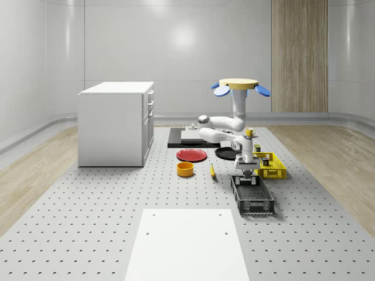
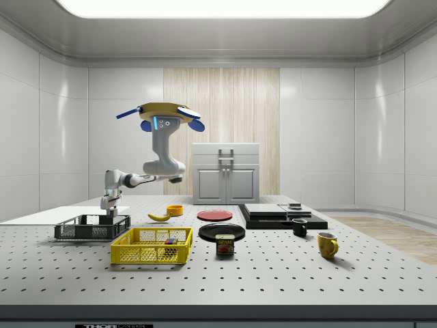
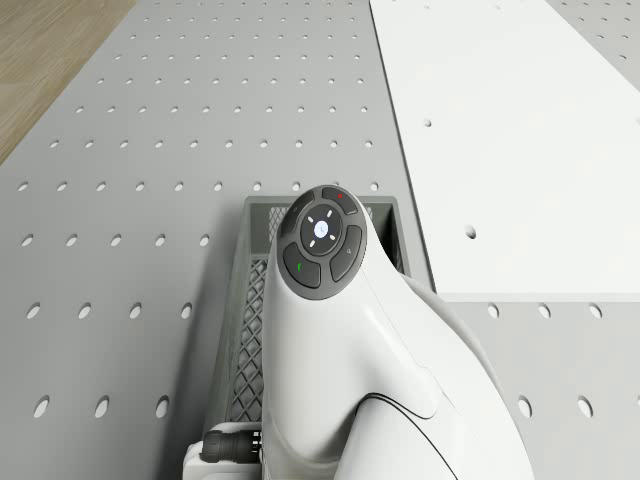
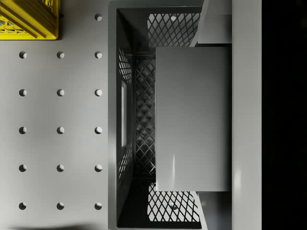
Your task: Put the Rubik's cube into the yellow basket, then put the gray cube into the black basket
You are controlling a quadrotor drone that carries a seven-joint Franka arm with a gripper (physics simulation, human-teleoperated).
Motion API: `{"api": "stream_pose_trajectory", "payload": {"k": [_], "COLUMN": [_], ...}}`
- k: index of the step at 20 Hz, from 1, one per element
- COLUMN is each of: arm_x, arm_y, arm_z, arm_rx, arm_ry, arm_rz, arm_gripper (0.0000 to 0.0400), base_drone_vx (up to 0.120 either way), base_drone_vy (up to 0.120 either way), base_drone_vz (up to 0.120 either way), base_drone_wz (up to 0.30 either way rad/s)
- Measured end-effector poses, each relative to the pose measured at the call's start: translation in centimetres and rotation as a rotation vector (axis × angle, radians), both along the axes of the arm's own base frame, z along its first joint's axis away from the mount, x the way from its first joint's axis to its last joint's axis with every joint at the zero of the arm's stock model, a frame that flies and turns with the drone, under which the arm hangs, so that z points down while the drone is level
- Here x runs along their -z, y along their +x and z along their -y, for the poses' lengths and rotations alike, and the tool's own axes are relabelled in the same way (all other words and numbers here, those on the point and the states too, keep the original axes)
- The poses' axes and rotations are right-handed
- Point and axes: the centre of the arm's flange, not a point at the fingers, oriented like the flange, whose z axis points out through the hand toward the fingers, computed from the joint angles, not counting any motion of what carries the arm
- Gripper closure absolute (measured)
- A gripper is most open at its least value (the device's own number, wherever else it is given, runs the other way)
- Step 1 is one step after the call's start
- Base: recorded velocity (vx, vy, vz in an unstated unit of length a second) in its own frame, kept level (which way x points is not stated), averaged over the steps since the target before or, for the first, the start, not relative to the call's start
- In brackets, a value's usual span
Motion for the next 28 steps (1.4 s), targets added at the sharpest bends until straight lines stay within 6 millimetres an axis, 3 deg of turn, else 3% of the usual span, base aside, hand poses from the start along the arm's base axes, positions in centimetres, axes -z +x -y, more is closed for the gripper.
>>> {"api": "stream_pose_trajectory", "payload": {"k": [5,12,16,28], "arm_x": [0.0,0.0,-0.1,-4.2], "arm_y": [0.0,0.0,0.0,0.0], "arm_z": [0.0,0.0,0.0,0.0], "arm_rx": [0.000,0.000,0.000,0.000], "arm_ry": [0.000,0.000,0.000,0.000], "arm_rz": [0.000,0.000,0.000,0.000], "arm_gripper": [0.0150,0.0150,0.0150,0.0150], "base_drone_vx": [0.104,0.000,0.000,0.000], "base_drone_vy": [0.000,0.000,0.000,0.000], "base_drone_vz": [-0.008,-0.120,-0.010,0.000], "base_drone_wz": [0.000,0.000,0.000,0.000]}}
